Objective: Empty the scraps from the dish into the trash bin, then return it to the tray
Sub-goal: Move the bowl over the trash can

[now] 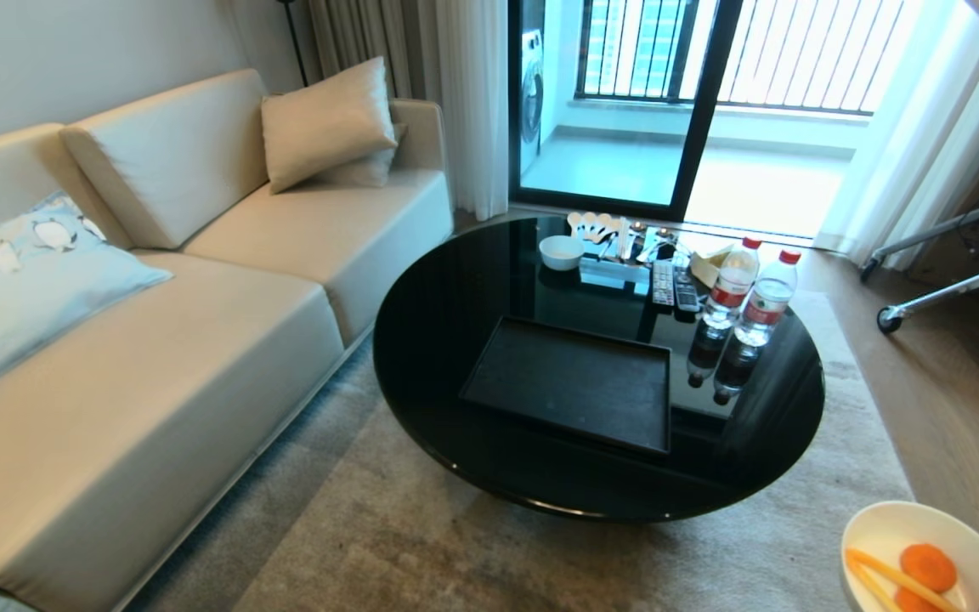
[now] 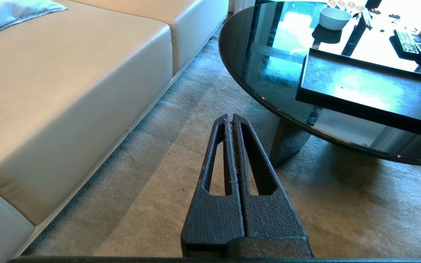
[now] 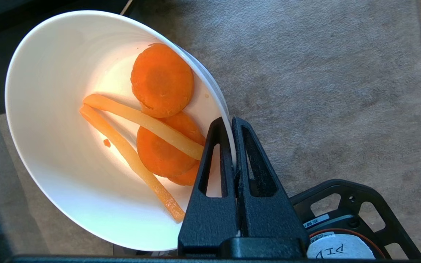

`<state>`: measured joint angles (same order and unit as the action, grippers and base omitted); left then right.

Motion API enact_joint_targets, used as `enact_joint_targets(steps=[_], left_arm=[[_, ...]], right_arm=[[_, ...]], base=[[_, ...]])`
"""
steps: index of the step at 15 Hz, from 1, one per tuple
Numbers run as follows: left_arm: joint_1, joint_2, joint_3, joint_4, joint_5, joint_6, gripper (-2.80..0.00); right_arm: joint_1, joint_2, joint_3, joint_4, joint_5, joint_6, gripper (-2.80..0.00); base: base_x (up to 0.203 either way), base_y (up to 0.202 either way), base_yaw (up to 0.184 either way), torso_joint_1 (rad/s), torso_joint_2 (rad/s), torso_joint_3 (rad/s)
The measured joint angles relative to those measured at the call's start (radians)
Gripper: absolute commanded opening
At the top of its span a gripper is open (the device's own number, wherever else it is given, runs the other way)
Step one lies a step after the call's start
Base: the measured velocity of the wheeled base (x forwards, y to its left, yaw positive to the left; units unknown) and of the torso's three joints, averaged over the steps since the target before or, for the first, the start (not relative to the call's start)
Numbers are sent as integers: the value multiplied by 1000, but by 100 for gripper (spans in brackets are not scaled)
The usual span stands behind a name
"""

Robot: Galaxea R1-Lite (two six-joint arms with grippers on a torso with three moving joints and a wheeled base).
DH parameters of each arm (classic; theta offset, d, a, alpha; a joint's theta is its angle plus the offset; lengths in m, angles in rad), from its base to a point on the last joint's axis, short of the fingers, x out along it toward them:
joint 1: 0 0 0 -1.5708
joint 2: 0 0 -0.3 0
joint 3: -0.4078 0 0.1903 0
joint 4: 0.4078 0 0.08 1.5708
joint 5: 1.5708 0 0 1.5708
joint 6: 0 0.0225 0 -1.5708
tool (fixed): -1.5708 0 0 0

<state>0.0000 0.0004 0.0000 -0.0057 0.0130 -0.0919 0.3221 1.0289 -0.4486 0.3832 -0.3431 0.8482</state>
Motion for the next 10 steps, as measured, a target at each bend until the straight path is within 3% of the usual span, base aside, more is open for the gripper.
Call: enact_joint_targets(steps=[10], left_arm=[[0,0,0,0,0,0,-280]], right_arm=[[5,0,0,-8,0,0,-280]], base=[[0,0,0,0,0,0]])
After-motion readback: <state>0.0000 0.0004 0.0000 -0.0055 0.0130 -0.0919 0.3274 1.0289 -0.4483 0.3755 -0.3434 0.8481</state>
